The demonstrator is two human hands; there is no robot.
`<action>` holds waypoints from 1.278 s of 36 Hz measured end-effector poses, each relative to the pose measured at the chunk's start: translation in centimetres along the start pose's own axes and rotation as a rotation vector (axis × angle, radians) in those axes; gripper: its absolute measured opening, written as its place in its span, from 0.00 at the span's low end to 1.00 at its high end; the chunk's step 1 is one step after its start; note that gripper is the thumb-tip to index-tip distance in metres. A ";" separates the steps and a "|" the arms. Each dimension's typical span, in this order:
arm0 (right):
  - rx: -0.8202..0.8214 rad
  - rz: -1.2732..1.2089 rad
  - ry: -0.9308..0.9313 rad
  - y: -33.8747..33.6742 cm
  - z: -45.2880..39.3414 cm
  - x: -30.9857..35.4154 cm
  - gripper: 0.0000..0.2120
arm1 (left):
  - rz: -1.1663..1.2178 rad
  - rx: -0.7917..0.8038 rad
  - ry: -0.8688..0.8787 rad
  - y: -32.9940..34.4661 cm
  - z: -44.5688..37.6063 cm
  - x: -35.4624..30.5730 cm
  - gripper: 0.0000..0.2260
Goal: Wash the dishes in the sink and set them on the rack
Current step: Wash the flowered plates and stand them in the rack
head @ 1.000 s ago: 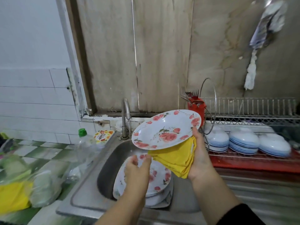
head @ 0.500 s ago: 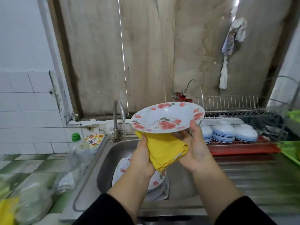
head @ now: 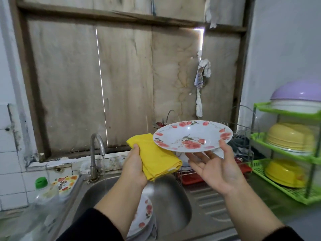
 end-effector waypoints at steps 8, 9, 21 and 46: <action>-0.054 0.054 -0.149 -2.0 -0.8 8.0 0.50 | -0.091 0.015 0.052 5.0 -1.5 -1.0 0.22; -0.055 0.071 -0.164 -2.2 -1.1 9.0 0.50 | -0.096 0.014 0.064 5.6 -2.0 -1.1 0.23; -0.109 0.285 -0.058 -3.9 -9.4 15.0 0.18 | -0.204 -0.146 0.223 10.6 -5.5 -3.7 0.22; 0.153 0.853 0.168 -2.5 -23.1 9.3 0.43 | -0.261 -0.433 0.334 10.1 -7.5 -3.1 0.20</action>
Point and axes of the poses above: each hand's wrist, its own z-axis away from the middle knuckle, its own y-axis out of the palm, x = y × z, the point moved 7 cm from there along -z, towards the middle knuckle
